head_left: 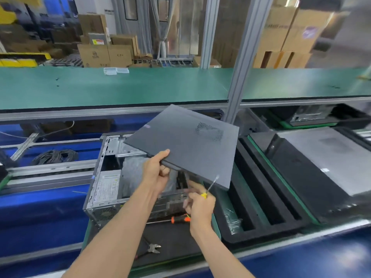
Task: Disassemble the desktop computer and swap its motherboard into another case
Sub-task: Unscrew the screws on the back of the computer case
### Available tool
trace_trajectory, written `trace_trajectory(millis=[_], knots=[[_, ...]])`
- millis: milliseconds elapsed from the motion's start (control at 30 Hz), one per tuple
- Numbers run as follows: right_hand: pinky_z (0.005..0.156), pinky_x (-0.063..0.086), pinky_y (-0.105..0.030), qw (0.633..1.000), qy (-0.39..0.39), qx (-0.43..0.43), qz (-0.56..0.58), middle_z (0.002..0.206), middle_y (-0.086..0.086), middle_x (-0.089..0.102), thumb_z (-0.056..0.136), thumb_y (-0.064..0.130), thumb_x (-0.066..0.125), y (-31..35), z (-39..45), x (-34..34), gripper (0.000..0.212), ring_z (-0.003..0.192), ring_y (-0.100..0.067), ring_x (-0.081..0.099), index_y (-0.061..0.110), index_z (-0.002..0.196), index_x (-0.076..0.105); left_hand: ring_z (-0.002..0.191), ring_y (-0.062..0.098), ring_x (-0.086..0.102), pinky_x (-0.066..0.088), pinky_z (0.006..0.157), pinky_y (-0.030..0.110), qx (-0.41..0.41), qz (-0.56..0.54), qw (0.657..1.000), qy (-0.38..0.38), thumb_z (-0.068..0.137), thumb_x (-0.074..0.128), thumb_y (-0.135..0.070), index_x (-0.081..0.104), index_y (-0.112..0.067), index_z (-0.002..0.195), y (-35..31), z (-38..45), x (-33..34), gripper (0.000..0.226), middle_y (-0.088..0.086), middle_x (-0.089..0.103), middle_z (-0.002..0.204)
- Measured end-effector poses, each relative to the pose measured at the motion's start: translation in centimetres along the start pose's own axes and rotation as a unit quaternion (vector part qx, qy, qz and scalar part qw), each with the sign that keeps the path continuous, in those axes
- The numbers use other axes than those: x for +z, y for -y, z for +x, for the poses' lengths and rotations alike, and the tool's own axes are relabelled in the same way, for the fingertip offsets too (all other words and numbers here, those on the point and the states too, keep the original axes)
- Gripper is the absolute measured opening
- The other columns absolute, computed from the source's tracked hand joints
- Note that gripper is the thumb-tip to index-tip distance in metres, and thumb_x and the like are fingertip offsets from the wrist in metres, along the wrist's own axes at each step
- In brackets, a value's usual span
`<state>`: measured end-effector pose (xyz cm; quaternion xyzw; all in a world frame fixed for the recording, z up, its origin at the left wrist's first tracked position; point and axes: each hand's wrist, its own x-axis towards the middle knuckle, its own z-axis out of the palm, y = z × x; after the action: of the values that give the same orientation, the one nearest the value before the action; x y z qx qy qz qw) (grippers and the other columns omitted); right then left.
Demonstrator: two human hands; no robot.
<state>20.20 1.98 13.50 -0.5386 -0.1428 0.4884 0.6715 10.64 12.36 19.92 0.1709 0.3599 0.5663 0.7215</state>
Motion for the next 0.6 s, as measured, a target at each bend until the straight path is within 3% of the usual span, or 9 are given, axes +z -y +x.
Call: trace_trajectory(millis=[133, 267, 333, 433, 600], knots=[[0.035, 0.024, -0.02, 0.988, -0.12, -0.007, 0.097, 0.074, -0.023, 0.07, 0.085, -0.009, 0.042, 2.4, 1.7, -3.8, 0.025, 0.037, -0.02, 0.047, -0.006, 0.094, 0.066, 0.029, 0.003, 0.018, 0.016, 0.028, 0.016, -0.017, 0.02, 1.0, 0.008, 0.091, 0.06, 0.002, 0.046, -0.013, 0.066, 1.4, 1.1, 2.9, 0.032, -0.006, 0.031, 0.044], [0.039, 0.026, -0.021, 0.965, -0.178, 0.009, 0.191, 0.07, -0.008, 0.071, 0.094, 0.022, 0.05, 6.0, 4.0, -7.1, 0.023, 0.044, -0.018, 0.051, 0.009, 0.093, 0.07, 0.029, 0.004, 0.019, 0.016, 0.029, 0.017, -0.031, 0.049, 0.998, -0.006, 0.089, 0.062, 0.001, 0.045, -0.013, 0.066, 3.0, 2.1, 4.7, 0.031, -0.006, 0.032, 0.044], [0.046, 0.038, -0.023, 0.961, -0.171, 0.02, 0.215, 0.075, -0.001, 0.074, 0.098, 0.028, 0.053, 7.9, 5.4, -8.3, 0.024, 0.052, -0.018, 0.06, 0.014, 0.097, 0.072, 0.029, 0.004, 0.02, 0.016, 0.028, 0.018, -0.031, 0.061, 0.998, -0.016, 0.087, 0.062, 0.001, 0.044, -0.014, 0.066, 3.7, 2.5, 5.2, 0.032, -0.005, 0.033, 0.045], [0.059, 0.057, -0.033, 0.973, -0.157, 0.039, 0.163, 0.079, -0.003, 0.077, 0.098, 0.026, 0.062, 9.8, 6.9, -9.5, 0.017, 0.066, -0.022, 0.073, 0.011, 0.094, 0.069, 0.029, 0.005, 0.019, 0.015, 0.029, 0.016, -0.031, 0.076, 0.996, -0.017, 0.086, 0.062, 0.002, 0.04, -0.016, 0.063, 4.8, 2.9, 5.8, 0.036, -0.005, 0.031, 0.043], [0.061, 0.058, -0.037, 0.971, -0.199, 0.07, 0.109, 0.093, -0.01, 0.075, 0.092, 0.01, 0.068, 10.6, 8.9, -11.6, 0.005, 0.083, -0.031, 0.072, 0.009, 0.094, 0.063, 0.029, 0.006, 0.02, 0.014, 0.031, 0.016, -0.028, 0.098, 0.994, -0.028, 0.084, 0.063, 0.002, 0.042, -0.016, 0.061, 6.9, 3.8, 7.3, 0.036, -0.005, 0.033, 0.04]])
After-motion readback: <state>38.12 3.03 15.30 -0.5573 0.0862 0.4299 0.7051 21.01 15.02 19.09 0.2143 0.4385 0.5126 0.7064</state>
